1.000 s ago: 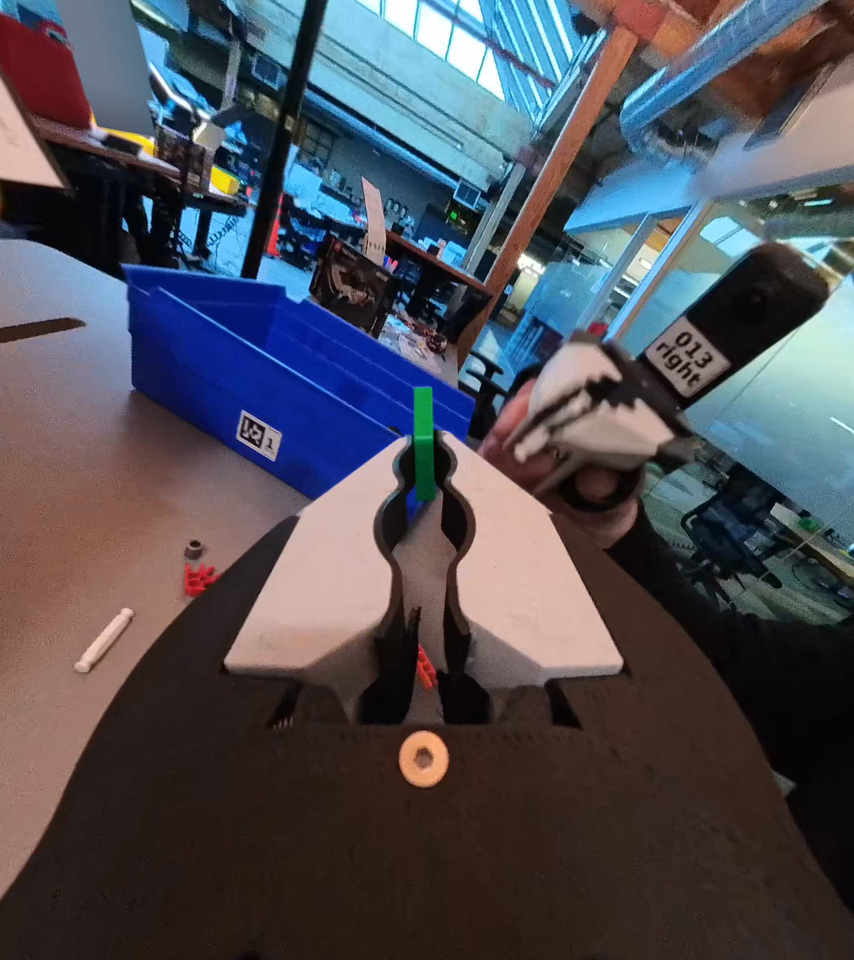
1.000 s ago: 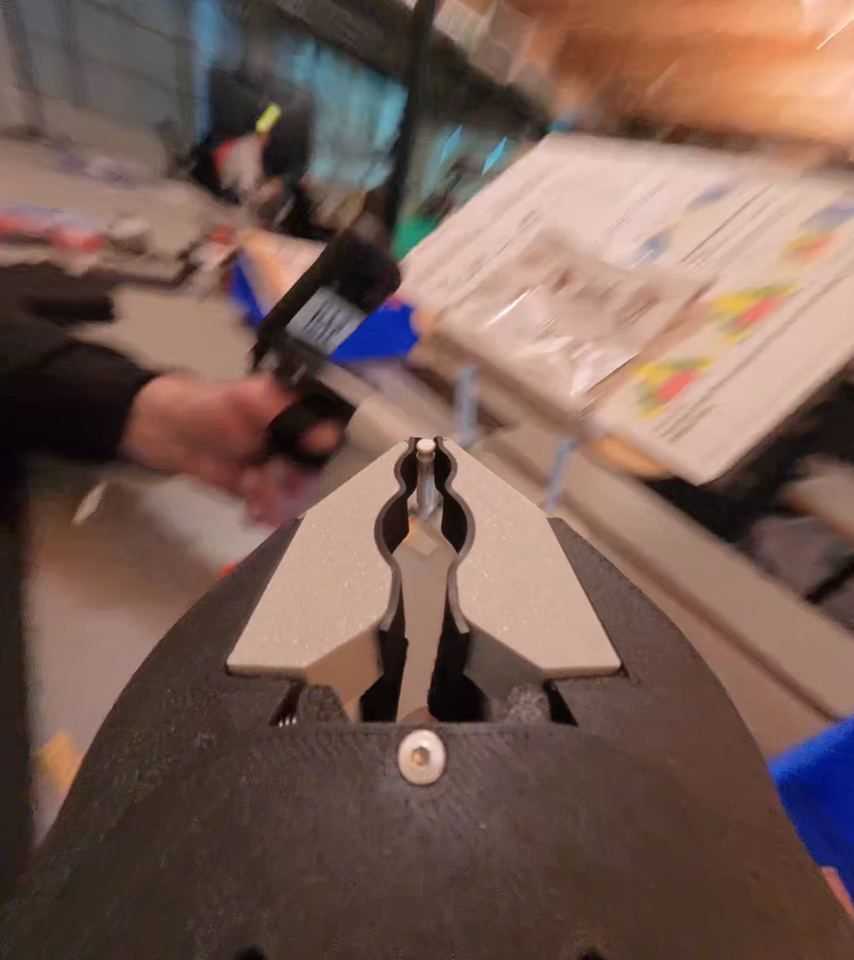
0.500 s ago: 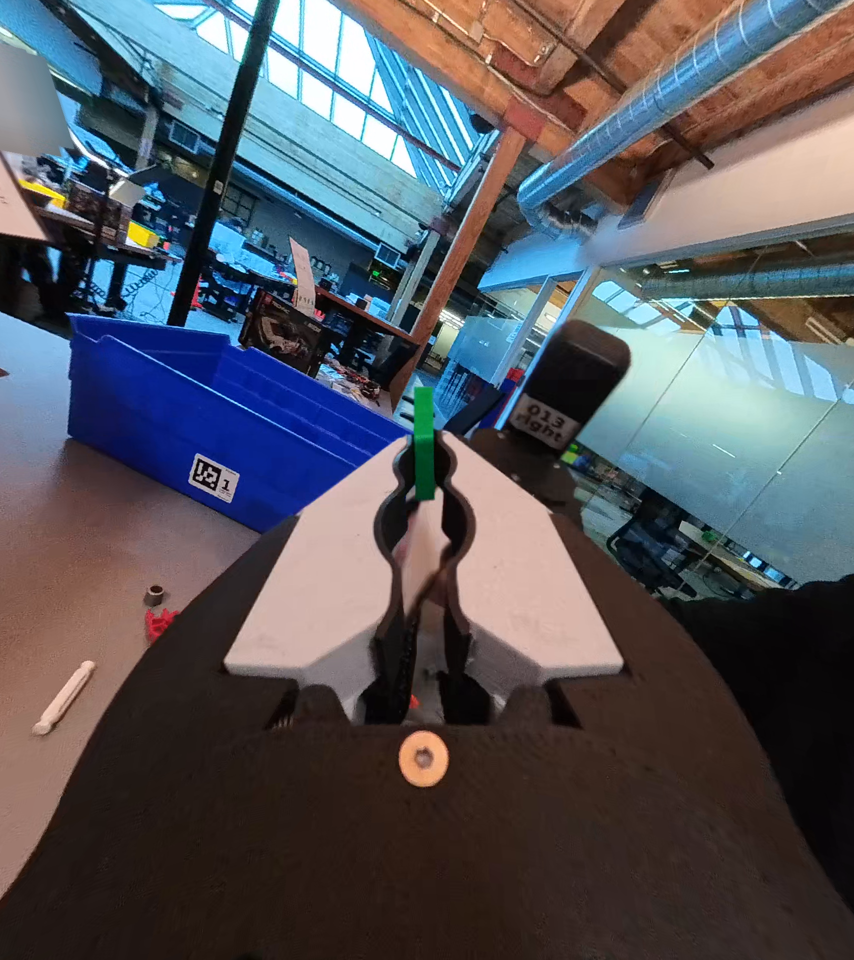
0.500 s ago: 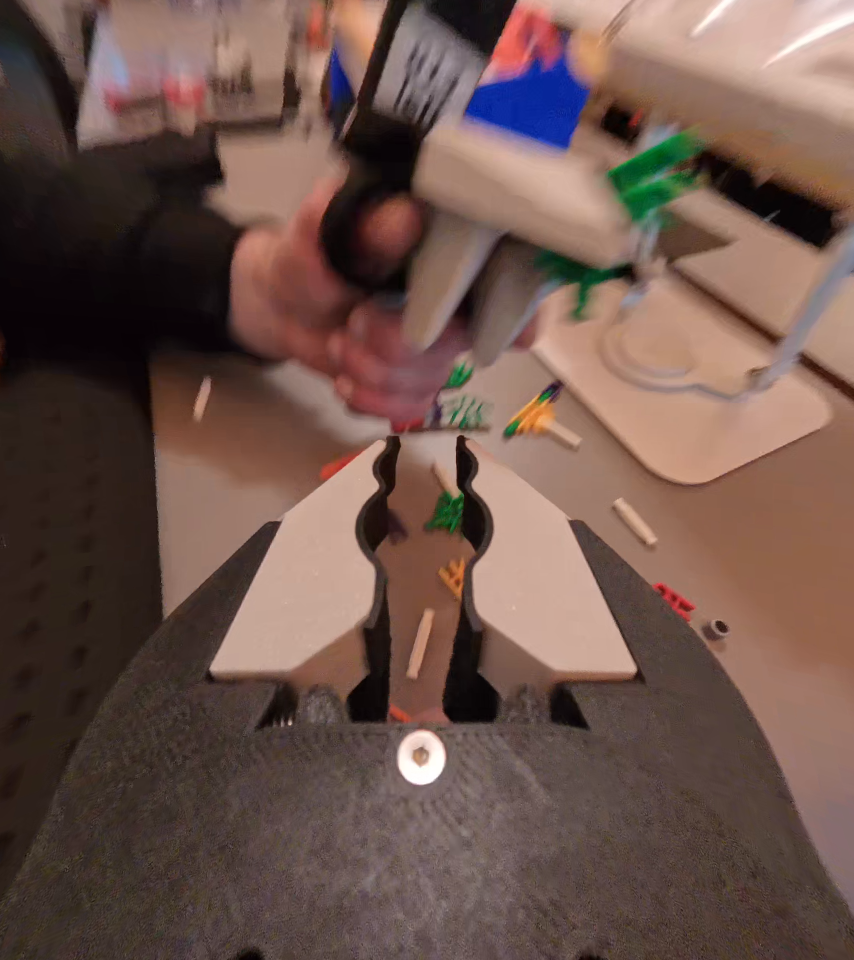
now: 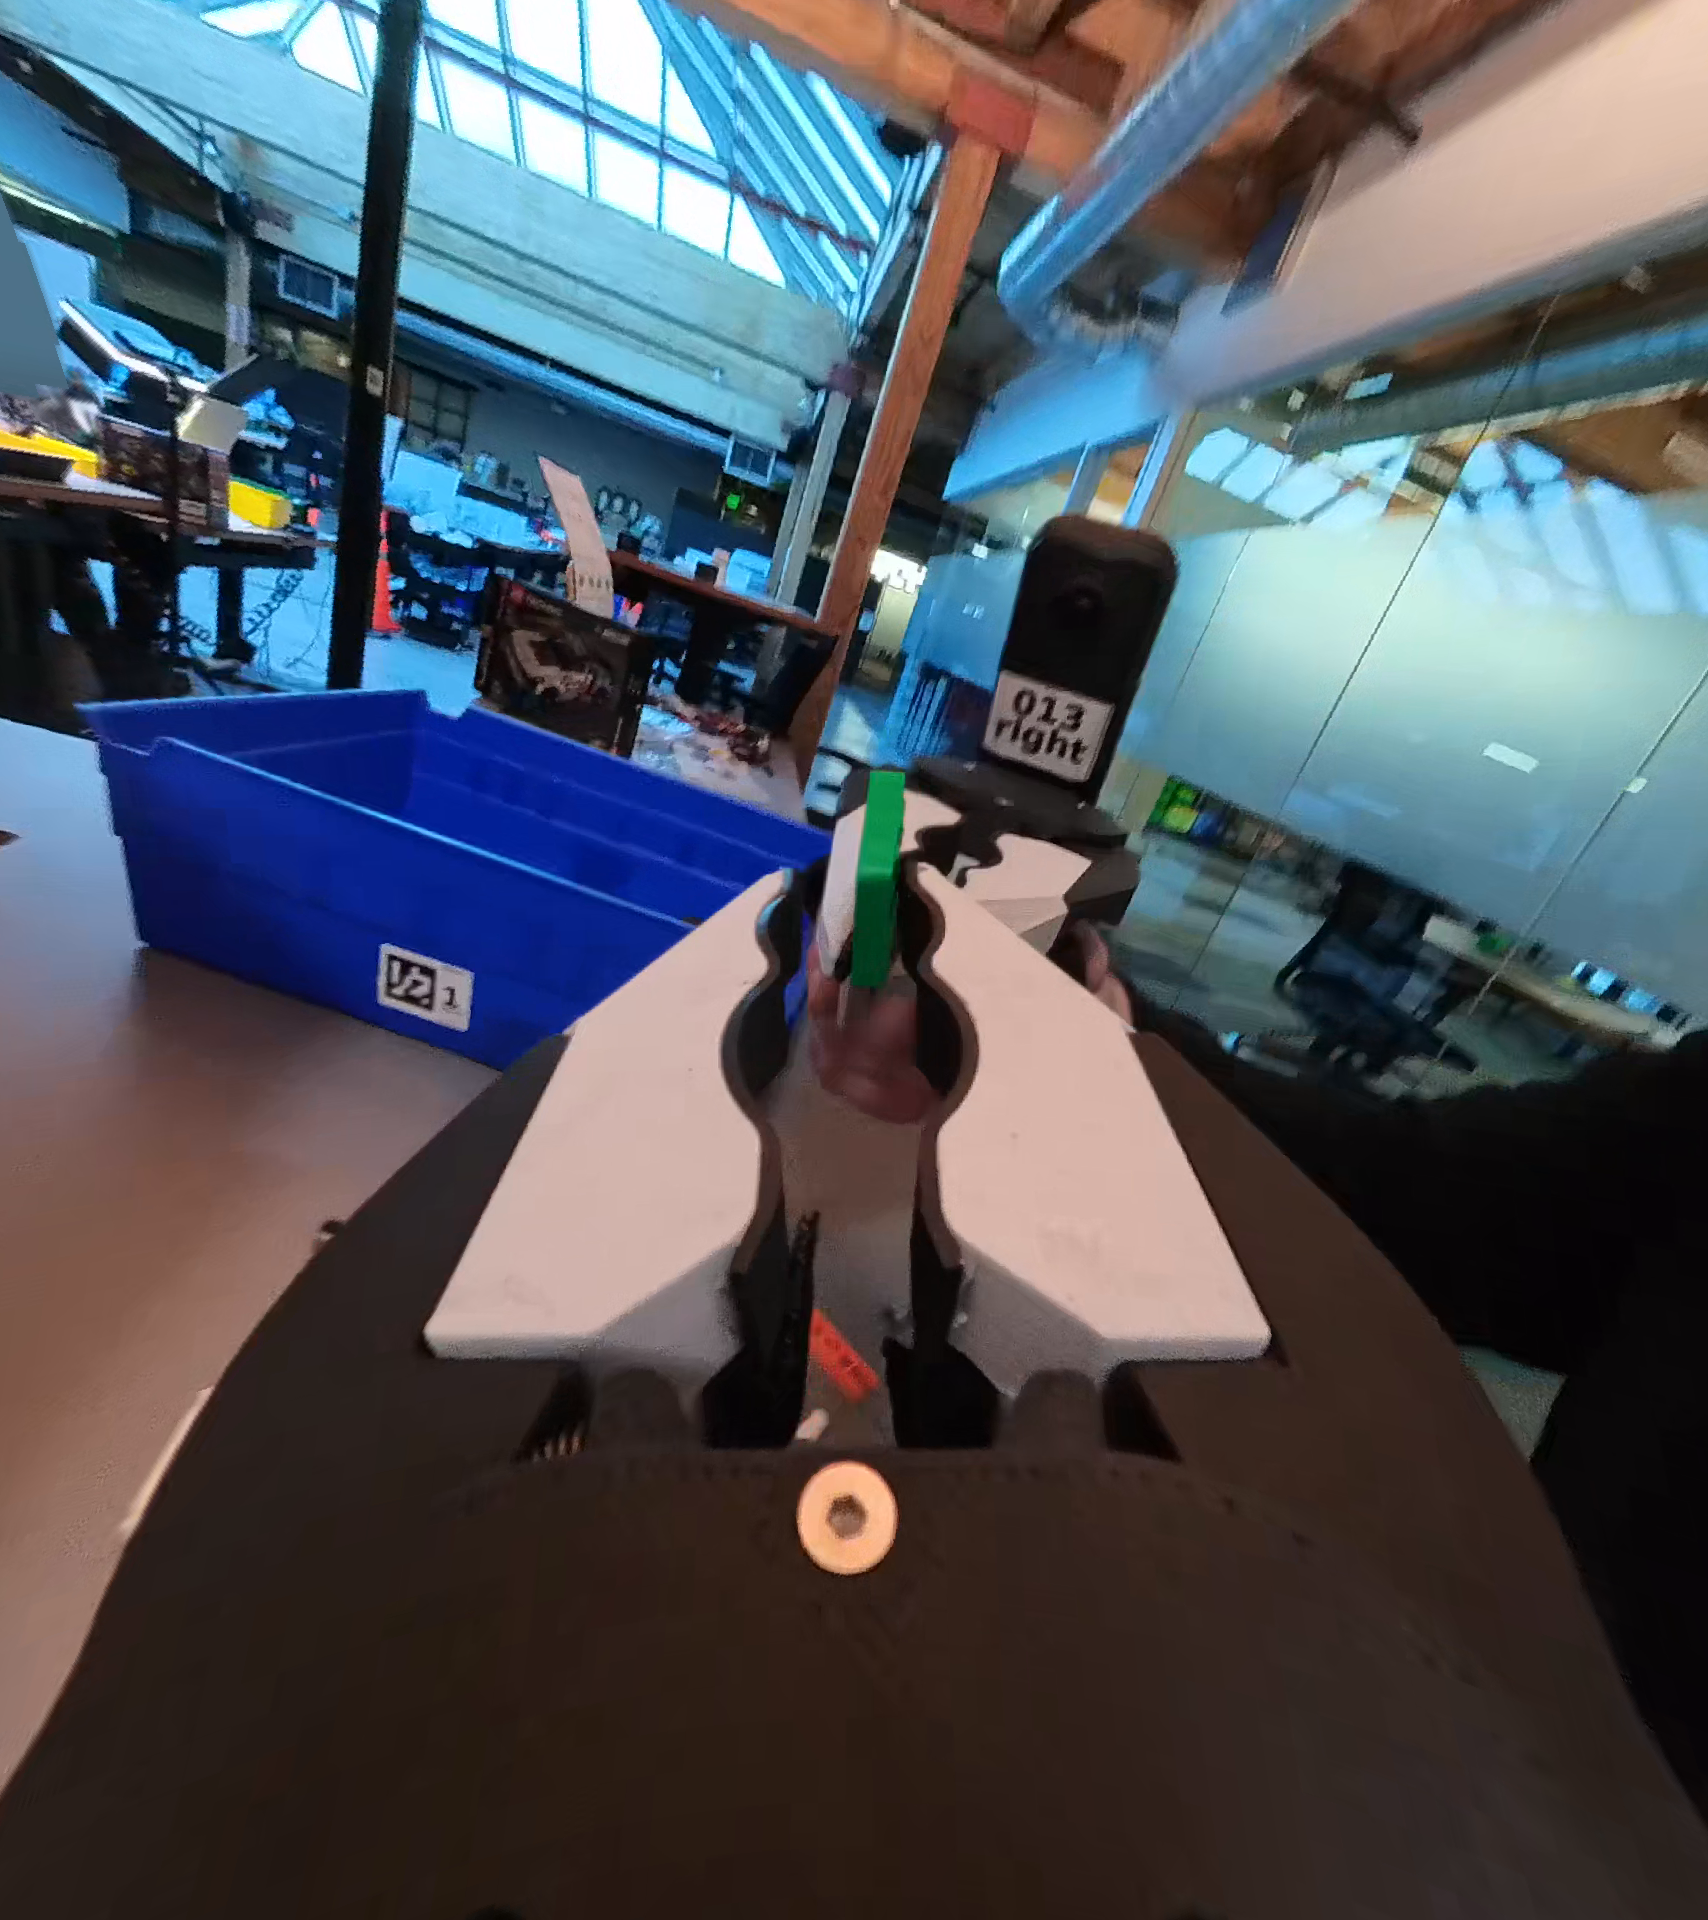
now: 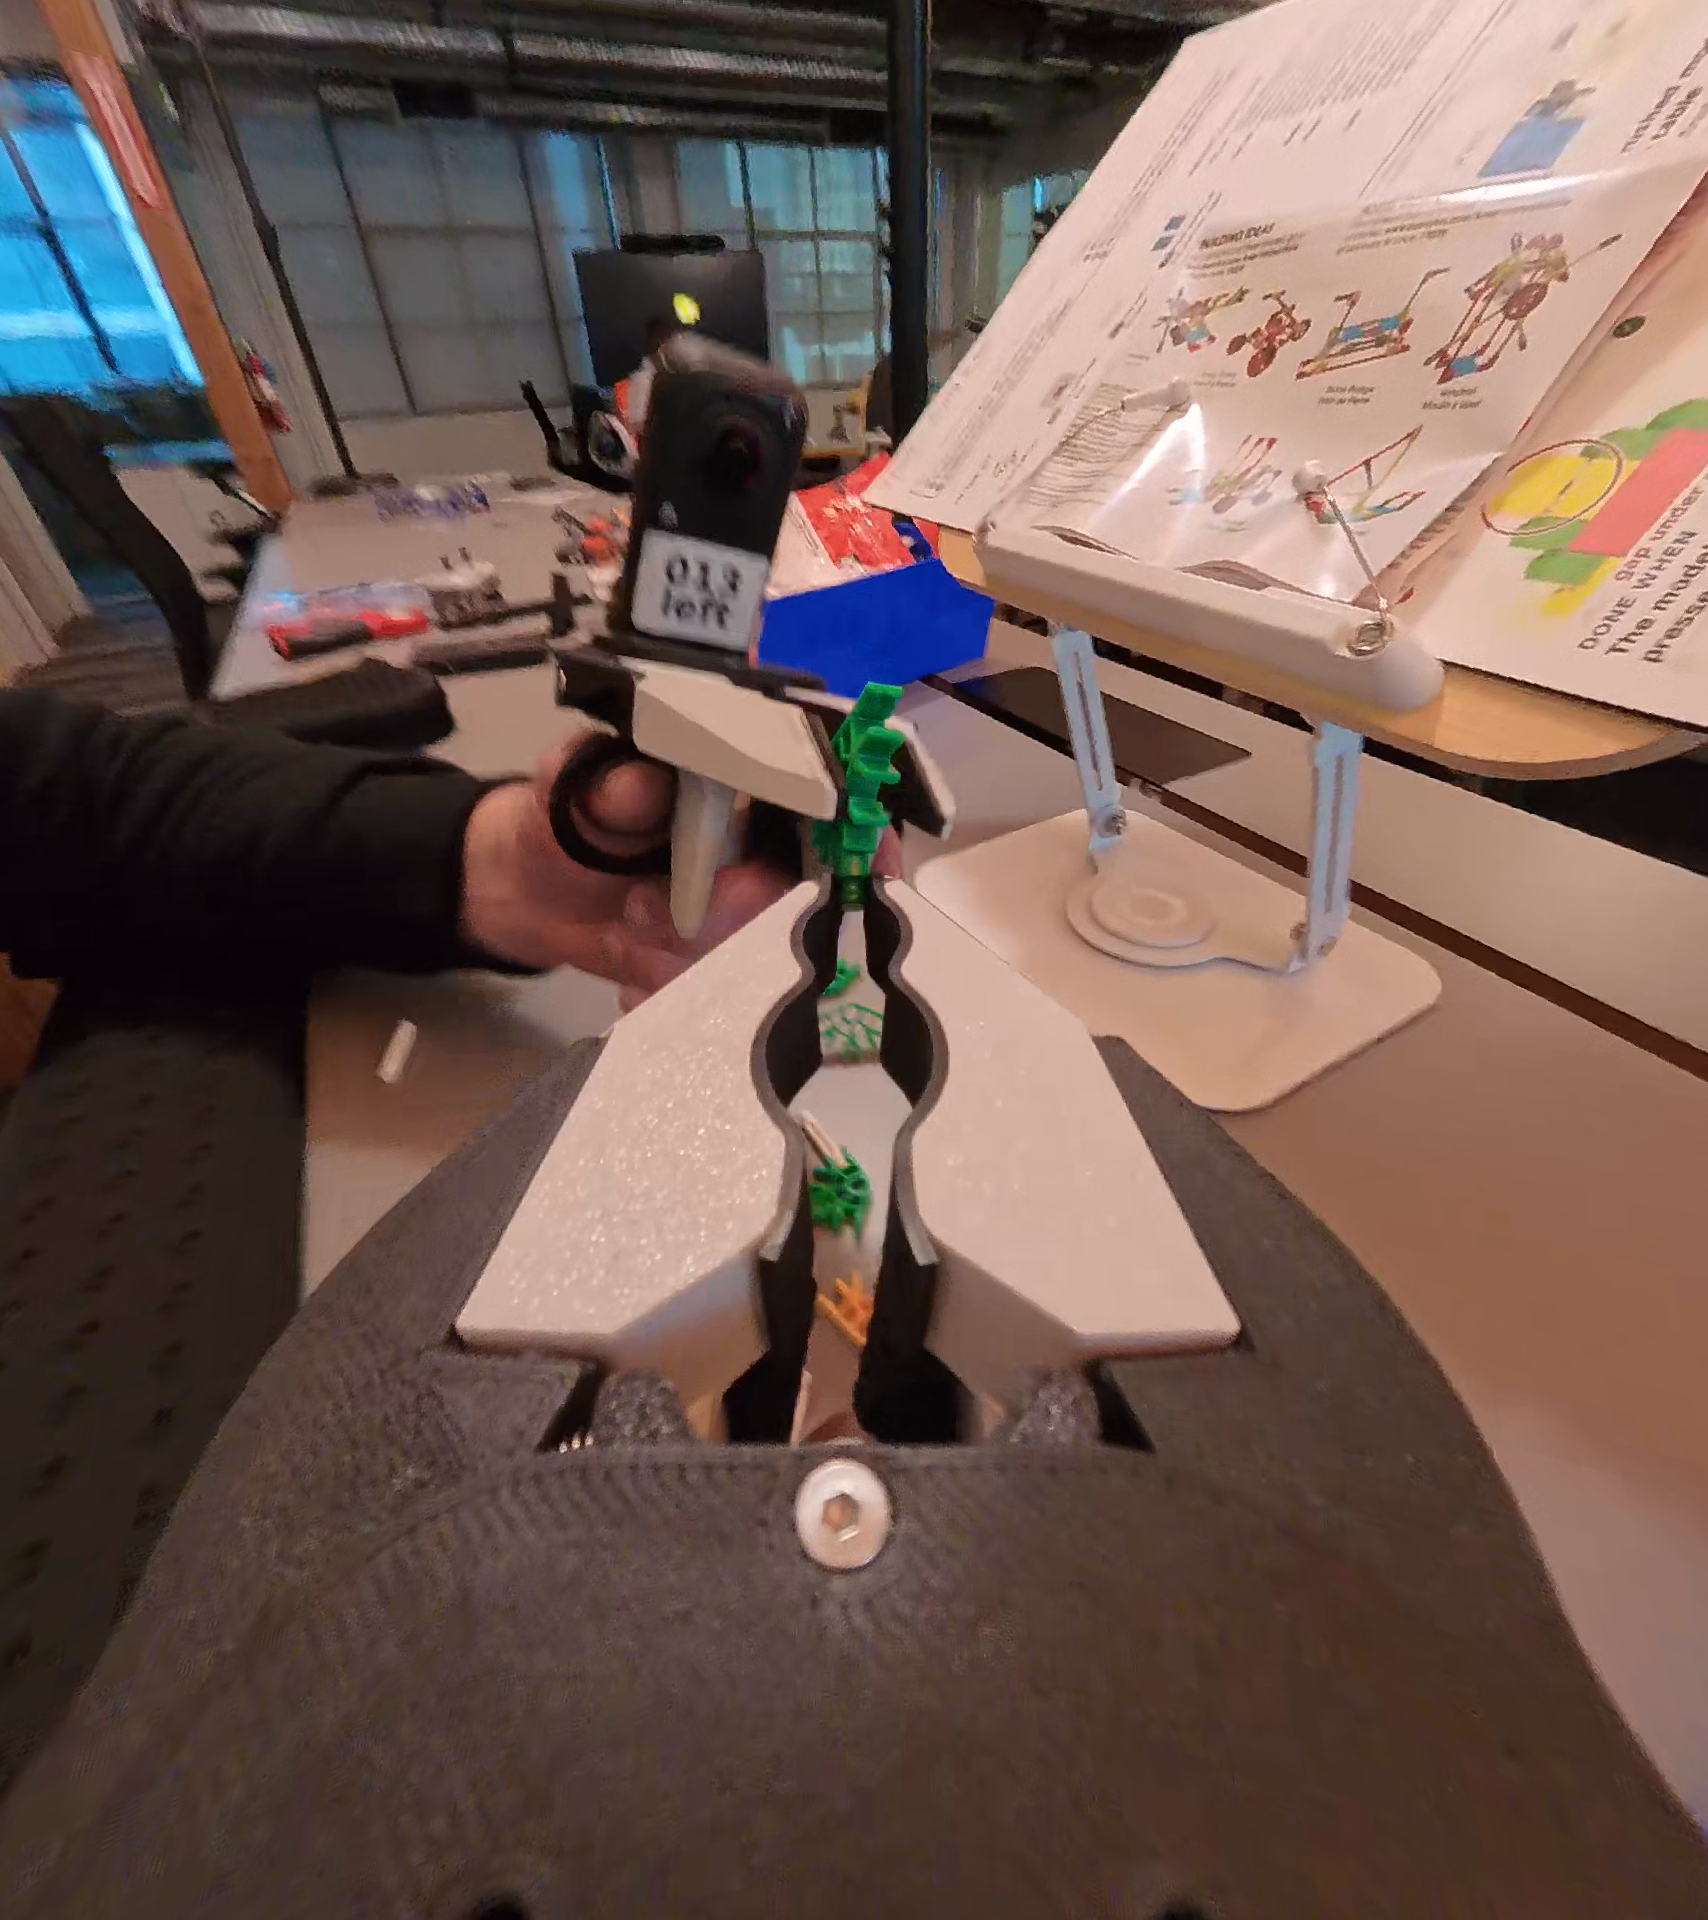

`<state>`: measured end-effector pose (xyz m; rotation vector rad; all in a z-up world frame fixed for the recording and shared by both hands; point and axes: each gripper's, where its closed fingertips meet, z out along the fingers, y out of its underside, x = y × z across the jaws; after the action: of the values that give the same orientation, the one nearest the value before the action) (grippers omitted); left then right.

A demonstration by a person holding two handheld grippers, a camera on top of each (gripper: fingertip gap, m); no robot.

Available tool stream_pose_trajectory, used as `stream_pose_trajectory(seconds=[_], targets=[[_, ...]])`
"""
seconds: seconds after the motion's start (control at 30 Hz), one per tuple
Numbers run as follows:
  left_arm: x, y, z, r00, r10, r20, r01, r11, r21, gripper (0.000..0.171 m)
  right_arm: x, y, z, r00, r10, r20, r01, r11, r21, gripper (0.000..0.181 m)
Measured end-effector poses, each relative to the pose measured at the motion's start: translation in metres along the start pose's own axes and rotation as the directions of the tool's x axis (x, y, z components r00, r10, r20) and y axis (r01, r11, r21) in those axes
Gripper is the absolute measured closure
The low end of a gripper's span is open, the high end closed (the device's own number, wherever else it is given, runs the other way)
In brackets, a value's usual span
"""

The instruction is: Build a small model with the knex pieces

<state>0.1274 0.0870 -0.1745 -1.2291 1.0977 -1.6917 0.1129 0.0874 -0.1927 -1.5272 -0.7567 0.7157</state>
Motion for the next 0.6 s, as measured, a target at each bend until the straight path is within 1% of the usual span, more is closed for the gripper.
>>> stream_pose_trajectory(seconds=[0.1, 0.13, 0.2, 0.23, 0.27, 0.37, 0.43, 0.5, 0.53, 0.6], targets=[[0.000, 0.009, -0.003, 0.995, 0.100, -0.008, -0.100, 0.986, -0.135, 0.153, 0.001, 0.014, -0.001, 0.992, -0.118, -0.034, 0.114, 0.987, -0.113, 0.179], [-0.001, 0.013, -0.004, 0.990, 0.139, 0.000, -0.137, 0.975, -0.175, 0.155, 0.001, 0.017, -0.001, 0.988, -0.148, -0.035, 0.142, 0.980, -0.142, 0.179], [0.000, 0.029, -0.004, 0.979, 0.202, -0.018, -0.199, 0.938, -0.285, 0.162, 0.000, 0.022, -0.001, 0.982, -0.186, -0.033, 0.177, 0.968, -0.179, 0.179], [-0.001, 0.032, -0.004, 0.972, 0.233, -0.012, -0.226, 0.926, -0.303, 0.163, 0.000, 0.022, -0.001, 0.981, -0.192, -0.035, 0.183, 0.967, -0.179, 0.179], [0.000, 0.030, -0.003, 0.971, 0.239, -0.013, -0.233, 0.929, -0.286, 0.164, 0.000, 0.019, -0.002, 0.981, -0.193, -0.036, 0.185, 0.969, -0.163, 0.179], [0.006, 0.020, -0.002, 0.985, 0.171, -0.036, -0.175, 0.964, -0.201, 0.165, -0.002, 0.008, -0.004, 0.985, -0.169, -0.032, 0.165, 0.981, -0.102, 0.179], [0.007, 0.018, -0.002, 0.986, 0.165, -0.040, -0.169, 0.971, -0.168, 0.165, -0.002, 0.007, -0.005, 0.987, -0.161, -0.028, 0.157, 0.983, -0.097, 0.179], [0.004, 0.014, -0.003, 0.987, 0.159, -0.020, -0.160, 0.975, -0.153, 0.163, 0.000, 0.007, -0.009, 0.985, -0.170, -0.030, 0.166, 0.981, -0.103, 0.179], [0.006, 0.015, -0.003, 0.987, 0.159, -0.033, -0.162, 0.973, -0.164, 0.164, 0.000, 0.006, -0.011, 0.985, -0.170, -0.027, 0.166, 0.981, -0.100, 0.179], [0.007, 0.015, -0.002, 0.980, 0.196, -0.026, -0.197, 0.965, -0.170, 0.165, 0.000, 0.007, -0.014, 0.986, -0.167, -0.016, 0.164, 0.980, -0.109, 0.179]])
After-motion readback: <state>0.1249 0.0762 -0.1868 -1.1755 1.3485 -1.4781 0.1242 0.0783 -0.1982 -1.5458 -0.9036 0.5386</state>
